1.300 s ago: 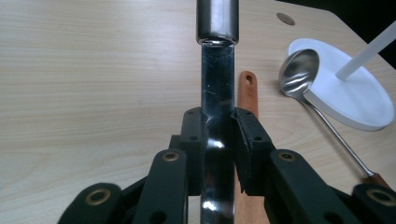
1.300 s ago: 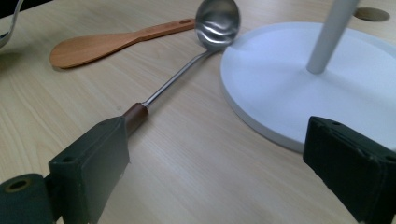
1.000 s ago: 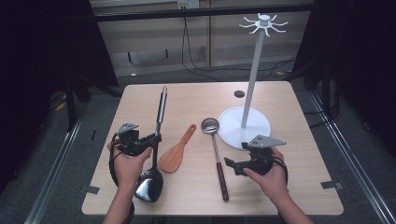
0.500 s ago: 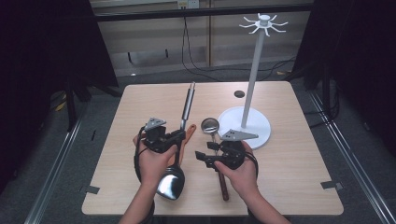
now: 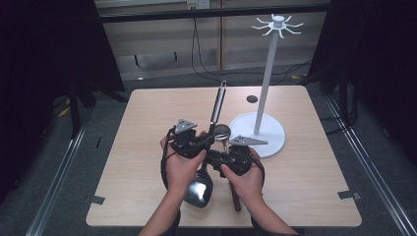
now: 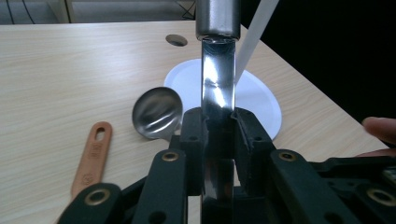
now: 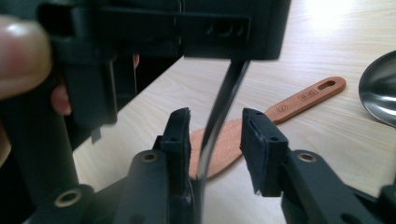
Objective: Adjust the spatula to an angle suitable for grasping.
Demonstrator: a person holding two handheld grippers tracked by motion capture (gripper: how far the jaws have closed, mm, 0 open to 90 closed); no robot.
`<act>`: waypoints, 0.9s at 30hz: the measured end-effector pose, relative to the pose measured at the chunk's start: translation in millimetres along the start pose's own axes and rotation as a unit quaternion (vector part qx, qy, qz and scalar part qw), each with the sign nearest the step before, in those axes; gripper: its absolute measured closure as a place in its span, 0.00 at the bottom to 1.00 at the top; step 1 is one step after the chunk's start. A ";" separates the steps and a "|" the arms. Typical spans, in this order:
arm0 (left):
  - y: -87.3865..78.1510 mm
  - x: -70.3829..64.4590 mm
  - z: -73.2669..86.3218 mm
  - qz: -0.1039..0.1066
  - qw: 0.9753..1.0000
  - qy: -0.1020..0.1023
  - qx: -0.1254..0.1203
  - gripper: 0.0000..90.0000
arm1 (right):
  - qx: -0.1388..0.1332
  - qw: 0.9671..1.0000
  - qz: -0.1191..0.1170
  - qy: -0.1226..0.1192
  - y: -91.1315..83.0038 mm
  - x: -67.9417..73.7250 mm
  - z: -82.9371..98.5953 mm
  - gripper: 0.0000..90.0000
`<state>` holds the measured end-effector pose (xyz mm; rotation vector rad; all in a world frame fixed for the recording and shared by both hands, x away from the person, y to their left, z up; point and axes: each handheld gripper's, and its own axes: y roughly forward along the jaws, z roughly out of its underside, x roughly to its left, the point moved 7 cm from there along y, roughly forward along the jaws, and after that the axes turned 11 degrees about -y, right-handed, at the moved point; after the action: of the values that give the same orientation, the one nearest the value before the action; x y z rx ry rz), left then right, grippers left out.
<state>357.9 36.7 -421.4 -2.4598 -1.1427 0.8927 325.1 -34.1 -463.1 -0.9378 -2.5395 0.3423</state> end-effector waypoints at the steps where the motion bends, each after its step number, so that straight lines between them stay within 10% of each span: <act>1: 1.3 -1.8 0.5 0.001 1.000 0.002 0.003 0.84 | 0.001 1.000 0.001 0.003 0.6 -0.8 0.3 0.75; 12: 3.3 -7.5 -0.7 0.023 1.000 -0.008 -0.005 0.83 | -0.008 0.999 0.006 0.039 -6.2 -12.4 0.8 0.98; 19: -4.6 -8.2 -7.4 0.031 0.999 0.026 -0.024 0.66 | -0.016 0.999 0.008 0.034 -13.0 -16.7 -1.7 0.99; 27: -17.4 22.5 -8.1 -0.001 0.999 0.021 -0.042 0.49 | -0.028 0.999 0.008 0.020 -25.8 -24.6 -6.1 0.99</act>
<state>364.0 65.1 -416.1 -2.5309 -1.1918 0.8026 330.3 -69.1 -455.6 -0.9748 -2.5177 0.2563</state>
